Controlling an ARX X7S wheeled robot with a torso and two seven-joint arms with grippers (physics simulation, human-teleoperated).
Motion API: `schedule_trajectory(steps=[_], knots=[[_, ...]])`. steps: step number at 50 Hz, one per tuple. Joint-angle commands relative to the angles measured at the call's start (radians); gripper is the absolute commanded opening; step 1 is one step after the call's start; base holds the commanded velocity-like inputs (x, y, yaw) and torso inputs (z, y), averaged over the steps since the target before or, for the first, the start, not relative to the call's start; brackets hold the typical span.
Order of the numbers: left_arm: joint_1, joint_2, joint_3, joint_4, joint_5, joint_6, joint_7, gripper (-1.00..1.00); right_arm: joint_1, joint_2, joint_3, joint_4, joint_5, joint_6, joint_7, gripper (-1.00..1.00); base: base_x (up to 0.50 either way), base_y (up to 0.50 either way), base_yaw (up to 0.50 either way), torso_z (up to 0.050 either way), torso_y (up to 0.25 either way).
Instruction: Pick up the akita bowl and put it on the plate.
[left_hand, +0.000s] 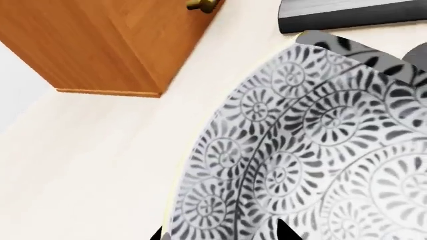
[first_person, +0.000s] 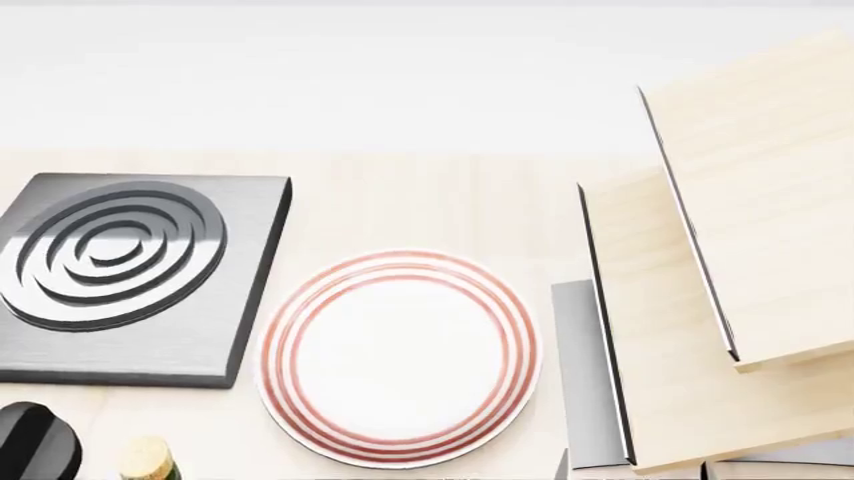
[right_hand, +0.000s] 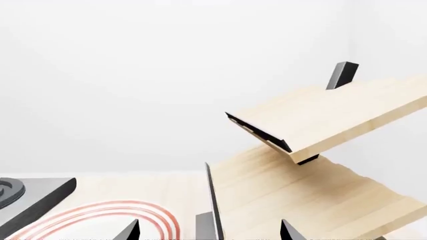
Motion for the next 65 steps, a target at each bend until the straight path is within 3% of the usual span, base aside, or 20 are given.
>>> schedule_trajectory(steps=[1,15,40,43,56,65], knots=[[-0.018,0.037,0.15,-0.124,-0.131,0.033,0.014,-1.0,0.0,0.003,-0.004,-0.006,0.002,0.004,0.003,1.0,0.02,0.0,0.0,-0.01,0.0],[-0.014,0.034,0.187,-0.114,-0.076,0.093,0.03,-1.0,-0.002,0.008,-0.006,-0.008,0.008,0.0,0.005,1.0,0.01,0.0,-0.01,-0.005,0.0],[0.128,0.092,-0.026,0.157,-0.08,0.298,-0.021,-1.0,0.007,0.012,-0.013,0.002,0.016,-0.001,0.009,1.0,0.0,0.0,-0.01,-0.003,0.0],[0.122,0.099,-0.043,0.166,-0.071,0.29,-0.06,-1.0,0.005,0.014,-0.011,-0.003,0.02,0.001,0.01,1.0,0.0,0.0,0.0,0.0,0.0],[0.119,0.131,-0.111,0.226,-0.122,0.367,-0.032,-1.0,0.01,0.016,-0.016,0.001,0.018,0.004,0.015,1.0,0.0,0.0,0.0,0.0,0.0],[0.126,0.157,-0.143,0.277,-0.07,0.44,-0.044,-1.0,0.011,0.018,-0.017,0.005,0.021,0.0,0.016,1.0,0.0,0.0,0.0,0.0,0.0]])
